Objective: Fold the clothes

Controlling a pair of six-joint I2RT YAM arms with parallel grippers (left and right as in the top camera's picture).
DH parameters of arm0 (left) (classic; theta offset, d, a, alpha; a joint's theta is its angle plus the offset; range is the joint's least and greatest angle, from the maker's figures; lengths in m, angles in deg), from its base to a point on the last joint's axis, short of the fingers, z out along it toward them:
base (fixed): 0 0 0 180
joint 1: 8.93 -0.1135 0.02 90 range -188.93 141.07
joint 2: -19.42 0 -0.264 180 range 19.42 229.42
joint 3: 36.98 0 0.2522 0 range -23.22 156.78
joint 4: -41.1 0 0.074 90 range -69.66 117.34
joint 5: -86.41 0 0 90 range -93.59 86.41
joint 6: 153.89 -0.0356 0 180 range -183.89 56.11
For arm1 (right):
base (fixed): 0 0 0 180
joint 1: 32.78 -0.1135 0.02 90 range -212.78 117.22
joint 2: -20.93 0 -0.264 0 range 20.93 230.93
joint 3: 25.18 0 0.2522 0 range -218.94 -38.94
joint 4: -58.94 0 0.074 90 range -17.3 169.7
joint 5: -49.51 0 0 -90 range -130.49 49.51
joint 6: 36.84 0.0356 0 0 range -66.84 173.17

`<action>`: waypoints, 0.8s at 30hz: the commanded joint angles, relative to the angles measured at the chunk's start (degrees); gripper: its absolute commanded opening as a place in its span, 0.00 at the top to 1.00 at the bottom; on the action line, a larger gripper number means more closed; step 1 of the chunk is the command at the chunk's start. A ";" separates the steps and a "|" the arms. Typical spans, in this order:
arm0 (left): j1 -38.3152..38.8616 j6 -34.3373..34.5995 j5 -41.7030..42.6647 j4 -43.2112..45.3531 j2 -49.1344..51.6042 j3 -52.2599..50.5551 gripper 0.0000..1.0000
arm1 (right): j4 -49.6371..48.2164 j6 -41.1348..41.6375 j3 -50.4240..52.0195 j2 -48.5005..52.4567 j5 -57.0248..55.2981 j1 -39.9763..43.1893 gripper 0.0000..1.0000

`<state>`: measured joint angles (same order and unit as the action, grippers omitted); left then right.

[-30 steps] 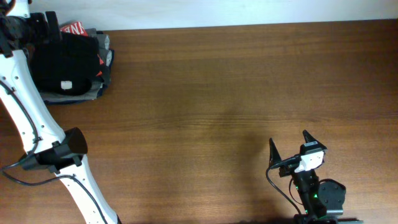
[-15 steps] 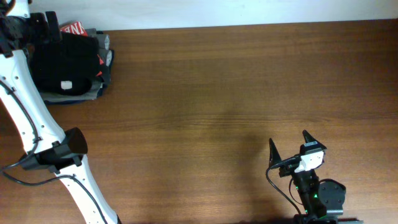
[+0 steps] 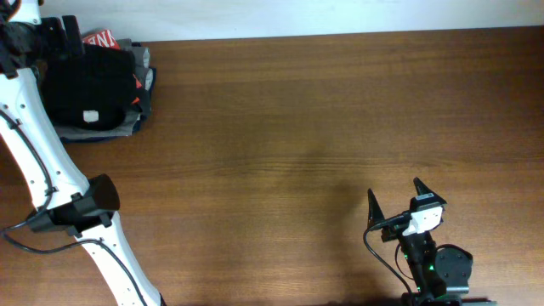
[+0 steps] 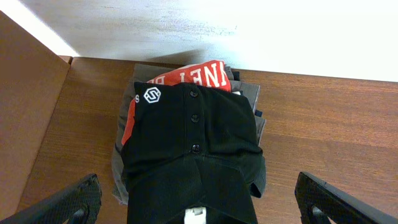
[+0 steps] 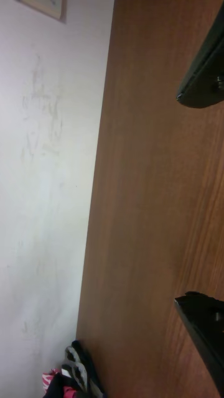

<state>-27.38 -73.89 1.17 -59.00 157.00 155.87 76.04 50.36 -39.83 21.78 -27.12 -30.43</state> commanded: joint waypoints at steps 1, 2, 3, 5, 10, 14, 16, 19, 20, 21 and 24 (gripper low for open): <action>0.02 0.52 0.83 0.11 0.52 -0.22 0.01 | -0.17 0.22 0.57 -0.66 -0.09 -0.46 0.01; 0.02 0.52 0.83 0.11 0.52 -0.22 0.01 | -0.17 0.24 0.57 -0.66 -0.09 -0.46 0.01; 0.02 0.52 0.83 0.11 0.52 -0.22 0.01 | -0.17 0.24 0.57 -0.66 -0.09 -0.46 0.01; 0.04 0.57 0.87 0.02 0.52 -0.22 0.01 | -0.17 0.22 0.57 -0.66 -0.09 -0.46 0.01; 1.68 1.81 5.53 -2.34 -0.02 -0.22 0.01 | -0.17 0.24 0.57 -0.66 -0.09 -0.46 0.01; 4.42 1.81 12.50 3.50 -2.91 -2.19 0.01 | -0.17 0.22 0.57 -0.66 -0.09 -0.46 0.01; 5.99 1.84 14.78 8.90 -6.05 -7.06 0.01 | -0.17 0.22 0.57 -0.63 -0.09 -0.46 0.01; 8.72 1.79 15.41 19.28 -12.87 -19.41 0.01 | -0.17 0.24 0.57 -0.63 -0.09 -0.46 0.01; 9.46 1.79 15.41 22.43 -15.13 -23.52 0.01 | -0.17 0.22 0.57 -0.66 -0.09 -0.46 0.01; 10.29 1.79 15.41 26.25 -17.84 -28.57 0.01 | -0.17 0.22 0.57 -0.63 -0.09 -0.46 0.01; 12.46 1.79 15.41 37.33 -25.86 -43.19 0.01 | -0.17 0.22 0.57 -0.66 -0.09 -0.46 0.01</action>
<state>-16.85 -72.58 14.35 -27.60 141.04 123.87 76.01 50.33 -39.83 21.73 -27.12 -30.43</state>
